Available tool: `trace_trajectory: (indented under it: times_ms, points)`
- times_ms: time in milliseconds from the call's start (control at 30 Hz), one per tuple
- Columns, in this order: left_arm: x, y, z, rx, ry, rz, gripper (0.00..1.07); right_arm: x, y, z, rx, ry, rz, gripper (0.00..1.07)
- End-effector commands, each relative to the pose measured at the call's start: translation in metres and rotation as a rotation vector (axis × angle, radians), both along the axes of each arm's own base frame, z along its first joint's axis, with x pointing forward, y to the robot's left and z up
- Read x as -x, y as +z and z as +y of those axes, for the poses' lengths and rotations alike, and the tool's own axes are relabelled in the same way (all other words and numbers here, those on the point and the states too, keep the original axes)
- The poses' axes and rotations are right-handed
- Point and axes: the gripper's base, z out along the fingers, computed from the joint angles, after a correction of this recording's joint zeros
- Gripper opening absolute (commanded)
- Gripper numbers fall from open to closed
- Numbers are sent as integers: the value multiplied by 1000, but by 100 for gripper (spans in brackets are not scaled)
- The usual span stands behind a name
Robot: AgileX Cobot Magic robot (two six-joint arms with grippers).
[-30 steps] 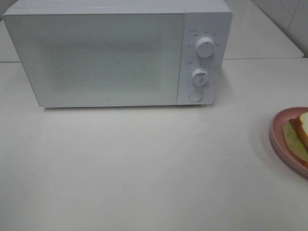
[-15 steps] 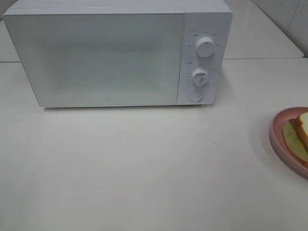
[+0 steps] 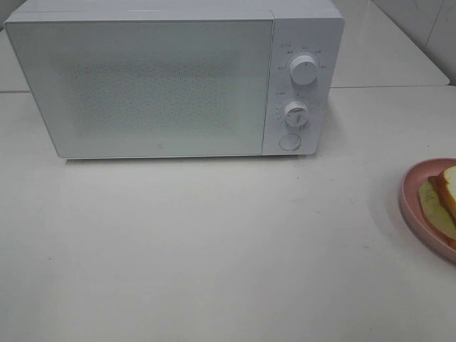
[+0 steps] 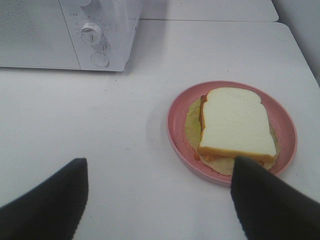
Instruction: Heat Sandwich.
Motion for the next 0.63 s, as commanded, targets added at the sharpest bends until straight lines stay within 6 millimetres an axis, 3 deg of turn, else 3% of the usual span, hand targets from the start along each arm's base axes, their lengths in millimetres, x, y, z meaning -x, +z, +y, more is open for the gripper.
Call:
trace_trajectory:
  times_ms: [33, 633]
  points:
    - [4, -1, 0, 3, -1, -22, 98, 4, 0, 0, 11, -5, -34, 76]
    - [4, -1, 0, 3, -1, -22, 98, 4, 0, 0, 11, -5, -34, 76]
